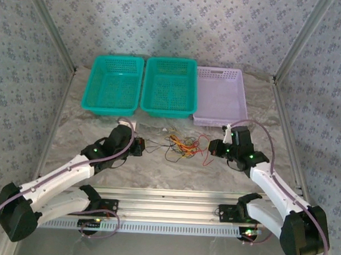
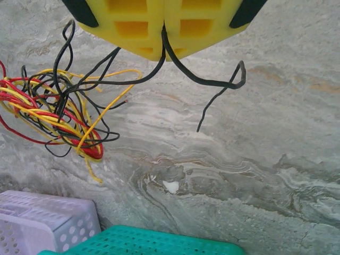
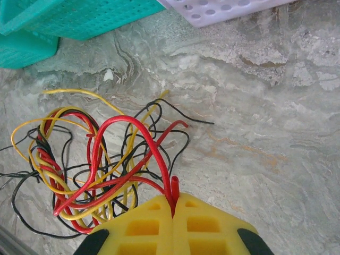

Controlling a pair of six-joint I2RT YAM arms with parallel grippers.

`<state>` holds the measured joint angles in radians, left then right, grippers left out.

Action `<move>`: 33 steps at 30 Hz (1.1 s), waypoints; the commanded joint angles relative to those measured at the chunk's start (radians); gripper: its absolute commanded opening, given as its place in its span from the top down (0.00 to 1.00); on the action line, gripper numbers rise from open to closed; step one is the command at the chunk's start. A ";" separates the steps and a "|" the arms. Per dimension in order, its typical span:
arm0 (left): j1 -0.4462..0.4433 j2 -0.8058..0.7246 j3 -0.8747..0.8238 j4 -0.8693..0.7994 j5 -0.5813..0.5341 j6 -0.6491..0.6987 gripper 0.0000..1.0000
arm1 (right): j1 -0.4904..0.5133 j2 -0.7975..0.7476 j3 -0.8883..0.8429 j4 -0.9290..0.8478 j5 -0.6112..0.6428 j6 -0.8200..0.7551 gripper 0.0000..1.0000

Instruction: Untangle the cables

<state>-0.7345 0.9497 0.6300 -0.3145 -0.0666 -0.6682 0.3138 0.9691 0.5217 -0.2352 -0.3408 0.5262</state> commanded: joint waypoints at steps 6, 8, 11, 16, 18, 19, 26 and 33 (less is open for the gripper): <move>0.011 0.021 0.080 -0.128 0.039 0.043 1.00 | -0.012 -0.025 0.071 -0.009 -0.069 -0.038 0.69; 0.011 0.036 0.096 -0.136 0.047 0.046 1.00 | -0.008 -0.029 0.083 -0.001 -0.102 -0.037 0.57; 0.011 0.056 0.109 -0.120 0.069 0.041 1.00 | 0.020 -0.022 0.107 0.006 -0.130 -0.029 0.41; 0.000 0.107 0.137 -0.072 0.103 0.026 1.00 | 0.202 0.062 0.182 0.031 -0.083 -0.063 0.29; -0.007 0.127 0.158 -0.066 0.101 0.026 1.00 | 0.291 0.119 0.219 0.042 -0.070 -0.089 0.28; -0.012 0.137 0.171 -0.066 0.099 0.025 1.00 | 0.335 0.146 0.236 0.048 -0.060 -0.101 0.27; -0.017 0.128 0.221 -0.086 0.061 0.024 1.00 | 0.514 0.309 0.293 0.010 0.111 -0.153 0.30; -0.029 0.114 0.232 -0.076 0.080 0.004 1.00 | 0.576 0.481 0.379 -0.057 0.301 -0.170 0.28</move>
<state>-0.7509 1.0931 0.8242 -0.4049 0.0105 -0.6487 0.8738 1.4090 0.8494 -0.2398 -0.1654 0.3828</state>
